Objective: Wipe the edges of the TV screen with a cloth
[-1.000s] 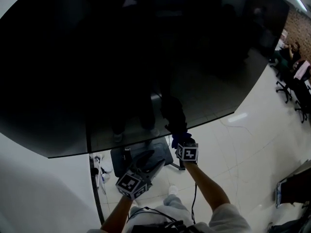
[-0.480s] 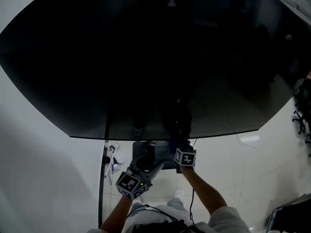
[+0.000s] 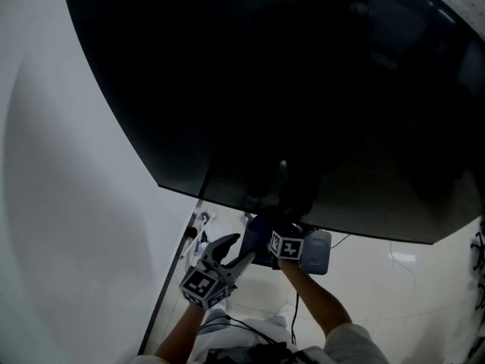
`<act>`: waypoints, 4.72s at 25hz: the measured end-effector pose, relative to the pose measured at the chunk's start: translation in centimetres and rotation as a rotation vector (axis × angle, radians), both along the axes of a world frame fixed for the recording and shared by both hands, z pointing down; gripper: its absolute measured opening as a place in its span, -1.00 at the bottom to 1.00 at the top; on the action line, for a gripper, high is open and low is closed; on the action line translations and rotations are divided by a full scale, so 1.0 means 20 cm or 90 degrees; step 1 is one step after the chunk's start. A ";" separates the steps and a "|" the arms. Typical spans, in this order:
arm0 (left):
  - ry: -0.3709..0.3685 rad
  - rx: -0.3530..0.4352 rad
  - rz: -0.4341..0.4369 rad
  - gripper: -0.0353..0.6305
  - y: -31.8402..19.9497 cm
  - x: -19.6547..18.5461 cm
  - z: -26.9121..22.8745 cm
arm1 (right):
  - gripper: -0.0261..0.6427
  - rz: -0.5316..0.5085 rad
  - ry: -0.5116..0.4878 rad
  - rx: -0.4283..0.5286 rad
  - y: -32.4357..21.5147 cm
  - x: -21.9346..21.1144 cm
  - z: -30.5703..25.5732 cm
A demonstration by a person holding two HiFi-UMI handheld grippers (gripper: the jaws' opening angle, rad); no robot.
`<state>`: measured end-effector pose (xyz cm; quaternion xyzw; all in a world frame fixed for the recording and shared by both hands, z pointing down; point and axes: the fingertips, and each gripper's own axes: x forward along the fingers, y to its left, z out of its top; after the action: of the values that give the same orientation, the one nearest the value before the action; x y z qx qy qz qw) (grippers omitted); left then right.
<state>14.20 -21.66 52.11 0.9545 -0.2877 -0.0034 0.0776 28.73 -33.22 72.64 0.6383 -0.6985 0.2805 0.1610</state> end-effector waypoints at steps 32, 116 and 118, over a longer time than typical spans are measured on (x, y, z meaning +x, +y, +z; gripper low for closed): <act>0.022 -0.011 -0.329 -0.25 -0.31 -1.62 0.23 | -0.72 -0.303 -0.028 0.038 -0.79 -2.24 0.09; 0.070 0.134 0.059 -0.25 -0.04 -0.47 -0.31 | -0.72 0.066 0.207 0.790 0.07 -0.41 -3.85; 0.079 0.130 0.084 -0.25 -0.03 -0.35 -0.32 | -0.72 0.106 0.226 0.792 0.17 -0.19 -3.85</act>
<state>7.27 -22.19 45.75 0.9723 -0.2173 -0.0866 -0.0022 25.01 -29.77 -4.33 0.7011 -0.6413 -0.2743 -0.1482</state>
